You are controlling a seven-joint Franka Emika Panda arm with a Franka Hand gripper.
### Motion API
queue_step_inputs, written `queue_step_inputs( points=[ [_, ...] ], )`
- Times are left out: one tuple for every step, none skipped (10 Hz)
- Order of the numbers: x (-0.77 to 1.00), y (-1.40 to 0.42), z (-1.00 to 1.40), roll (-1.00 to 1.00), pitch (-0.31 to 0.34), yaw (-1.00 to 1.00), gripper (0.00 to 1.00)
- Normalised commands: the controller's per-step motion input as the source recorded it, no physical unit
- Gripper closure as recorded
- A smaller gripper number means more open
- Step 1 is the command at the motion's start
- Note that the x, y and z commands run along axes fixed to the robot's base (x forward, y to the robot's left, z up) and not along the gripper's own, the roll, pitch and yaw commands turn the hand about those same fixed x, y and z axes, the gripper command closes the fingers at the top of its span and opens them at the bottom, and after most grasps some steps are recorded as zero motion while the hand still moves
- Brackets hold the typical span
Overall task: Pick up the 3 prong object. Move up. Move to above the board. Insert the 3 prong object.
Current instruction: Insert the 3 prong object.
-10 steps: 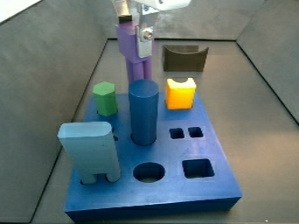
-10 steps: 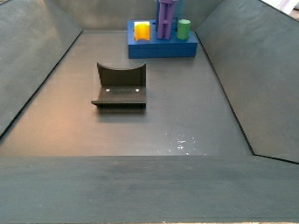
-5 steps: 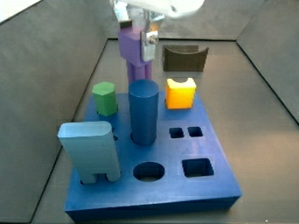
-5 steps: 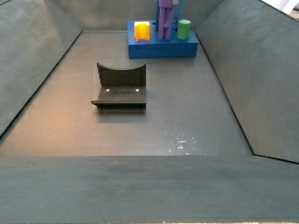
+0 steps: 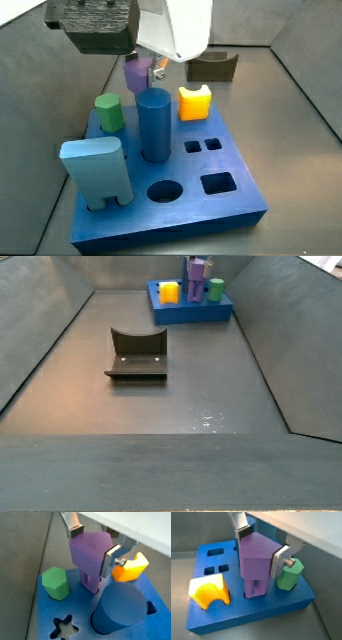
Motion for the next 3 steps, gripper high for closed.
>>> queue_step_inputs(
  points=[
    [0.0,-0.12,-1.0,0.0,-0.09,0.1,1.0],
    [0.0,0.06,0.0,-0.02,0.01,0.0,1.0],
    [0.0,0.0,0.0,0.0,0.0,0.0,1.0]
  ],
)
